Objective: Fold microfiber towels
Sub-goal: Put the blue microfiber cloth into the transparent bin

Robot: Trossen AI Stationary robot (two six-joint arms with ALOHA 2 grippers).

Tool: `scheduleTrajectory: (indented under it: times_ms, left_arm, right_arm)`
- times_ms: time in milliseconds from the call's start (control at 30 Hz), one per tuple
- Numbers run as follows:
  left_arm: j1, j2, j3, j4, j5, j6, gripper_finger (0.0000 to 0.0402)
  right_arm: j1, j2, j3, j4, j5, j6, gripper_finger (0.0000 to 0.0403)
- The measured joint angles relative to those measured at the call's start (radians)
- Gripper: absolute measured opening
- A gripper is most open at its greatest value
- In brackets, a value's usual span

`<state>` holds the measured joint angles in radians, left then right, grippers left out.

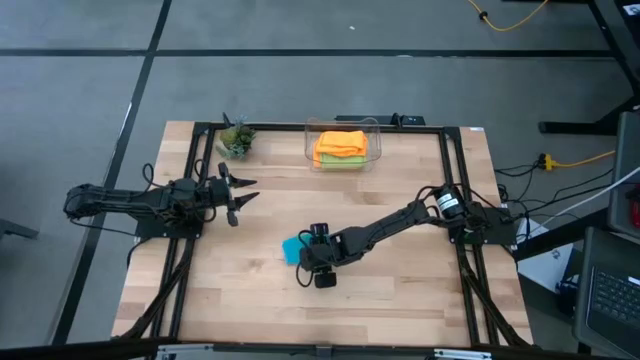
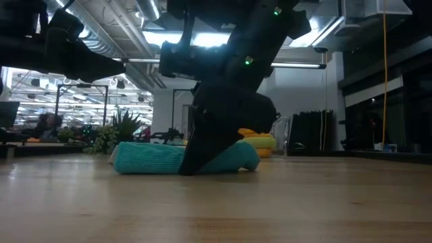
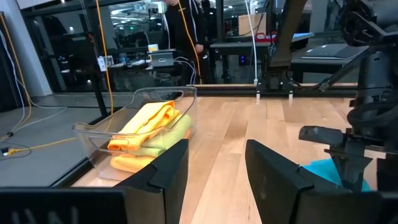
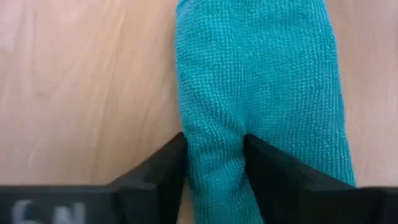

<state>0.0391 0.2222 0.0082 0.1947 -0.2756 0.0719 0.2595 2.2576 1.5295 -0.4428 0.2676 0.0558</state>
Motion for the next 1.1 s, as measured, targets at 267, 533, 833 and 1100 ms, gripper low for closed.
scheduleTrajectory:
  times_ms: [267,533,833,1100]
  left_arm:
    - [0.000,0.000,0.000,0.000,0.000,0.000,0.0151]
    - [0.000,0.000,0.000,0.000,0.000,0.000,0.0151]
    - [0.000,0.000,0.000,0.000,0.000,0.000,0.0151]
    - [0.000,0.000,0.000,0.000,0.000,0.000,0.0151]
  right_arm:
    - [-0.005,0.012,0.000,0.001,0.028,-0.022,0.0026]
    - [-0.050,-0.037,-0.012,-0.052,0.039,-0.120,0.0019]
    - [-0.141,-0.219,-0.020,-0.272,0.027,-0.102,0.0019]
    - [-0.245,-0.445,-0.017,-0.350,0.060,-0.142,0.0018]
